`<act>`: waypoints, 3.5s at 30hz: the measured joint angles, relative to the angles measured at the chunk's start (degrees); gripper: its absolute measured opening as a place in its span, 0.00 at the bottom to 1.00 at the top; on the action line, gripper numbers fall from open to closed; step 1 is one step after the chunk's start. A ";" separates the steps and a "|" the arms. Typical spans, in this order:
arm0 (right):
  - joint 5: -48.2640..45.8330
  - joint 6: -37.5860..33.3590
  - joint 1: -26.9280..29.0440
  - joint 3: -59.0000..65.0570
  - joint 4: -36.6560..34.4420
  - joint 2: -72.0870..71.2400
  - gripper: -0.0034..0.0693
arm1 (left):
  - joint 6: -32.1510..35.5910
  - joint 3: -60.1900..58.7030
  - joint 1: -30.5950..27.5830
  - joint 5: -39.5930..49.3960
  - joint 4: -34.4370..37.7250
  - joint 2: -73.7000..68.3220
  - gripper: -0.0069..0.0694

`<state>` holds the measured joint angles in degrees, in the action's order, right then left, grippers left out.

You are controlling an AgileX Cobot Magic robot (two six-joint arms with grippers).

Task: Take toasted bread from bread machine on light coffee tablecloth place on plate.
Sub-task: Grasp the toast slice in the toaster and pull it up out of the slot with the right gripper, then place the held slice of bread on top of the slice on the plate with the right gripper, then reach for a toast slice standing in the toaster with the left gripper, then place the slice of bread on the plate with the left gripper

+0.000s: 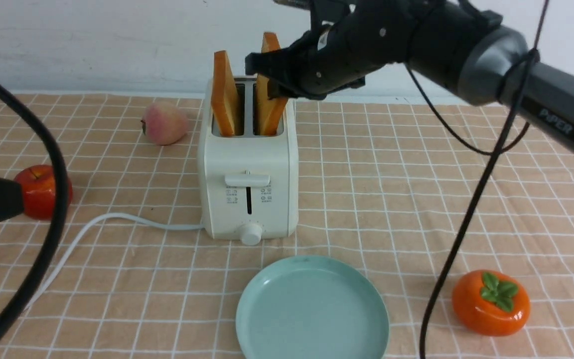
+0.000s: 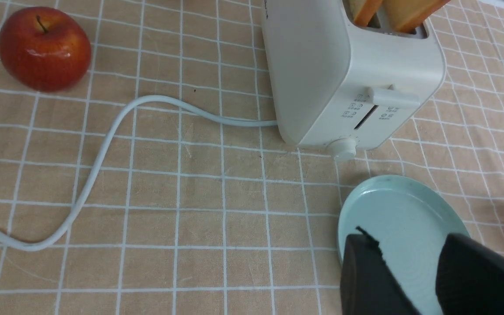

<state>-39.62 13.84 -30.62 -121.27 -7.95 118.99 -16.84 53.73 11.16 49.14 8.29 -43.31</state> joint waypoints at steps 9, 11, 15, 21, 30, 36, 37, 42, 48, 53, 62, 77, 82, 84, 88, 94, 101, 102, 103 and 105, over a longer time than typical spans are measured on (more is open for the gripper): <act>-15.96 -4.42 0.00 -3.03 5.87 -21.95 0.21 | 0.00 0.00 0.00 0.11 0.06 0.00 0.40; -22.11 -5.37 0.00 -2.61 5.87 -25.49 0.21 | 0.00 0.00 0.00 0.11 -0.01 0.00 0.40; -27.42 -5.56 0.00 7.12 5.70 -33.14 0.21 | 0.00 0.00 0.00 0.55 -0.01 0.00 0.40; -19.32 -4.29 0.05 35.46 -5.08 -40.73 0.21 | 0.00 0.00 0.00 0.67 0.10 0.00 0.40; 9.58 -32.00 0.00 72.21 -53.62 -34.06 0.21 | -0.05 0.00 0.00 0.67 0.50 0.00 0.40; 13.61 -54.55 0.00 75.88 -75.39 -28.40 0.22 | -0.05 0.00 0.00 0.67 1.78 0.00 0.40; 14.03 -57.76 0.00 75.88 -77.73 -27.94 0.24 | -0.06 0.00 0.00 0.69 2.05 0.00 0.40; 14.84 -65.78 0.00 75.88 -79.30 -28.44 0.56 | -0.06 0.00 0.00 1.04 2.54 0.00 0.40; 13.24 -66.73 1.23 75.58 -66.42 -34.27 0.94 | -0.06 0.00 0.00 1.44 2.60 0.00 0.40; -4.19 -50.18 8.36 66.09 -37.35 -41.70 0.94 | 0.67 0.00 0.00 0.03 4.97 -0.93 0.41; -20.97 -20.46 7.73 48.51 -5.62 -50.38 0.74 | 12.68 10.75 0.00 3.48 9.53 -19.12 0.43; -21.94 -17.53 4.58 50.29 -5.95 -57.28 0.70 | -12.68 58.54 12.01 12.72 -16.50 -63.05 0.61; -22.86 -17.53 4.58 51.17 -6.03 -57.28 0.70 | -15.87 68.31 12.52 12.66 -19.24 -74.03 0.60; -22.99 -17.53 4.58 51.17 -6.20 -57.28 0.70 | -15.40 69.74 12.52 12.66 -19.31 -76.26 0.57; -24.16 -17.53 4.58 51.17 -6.57 -57.28 0.70 | -15.04 70.46 12.52 12.72 -19.53 -78.30 0.36; -24.72 -17.53 4.58 51.17 -6.15 -57.28 0.70 | -12.84 70.46 12.57 13.97 -19.01 -71.11 0.22; -23.89 -17.53 4.58 51.17 -3.54 -57.28 0.70 | -3.01 68.11 12.57 15.74 -1.63 -50.37 0.22; -23.81 -17.53 4.58 51.17 -3.48 -57.28 0.70 | -2.43 67.78 12.57 15.66 -0.76 -49.69 0.22; -22.76 -17.53 4.58 51.17 -3.31 -57.28 0.70 | 3.79 63.71 12.57 15.60 7.83 -43.78 0.22; -21.31 -17.53 4.58 51.17 -3.31 -57.28 0.70 | 10.80 57.55 12.57 15.50 16.83 -38.47 0.22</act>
<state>-60.93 -3.69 -26.04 -70.10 -11.27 61.71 -6.04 111.28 23.73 64.64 25.12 -81.78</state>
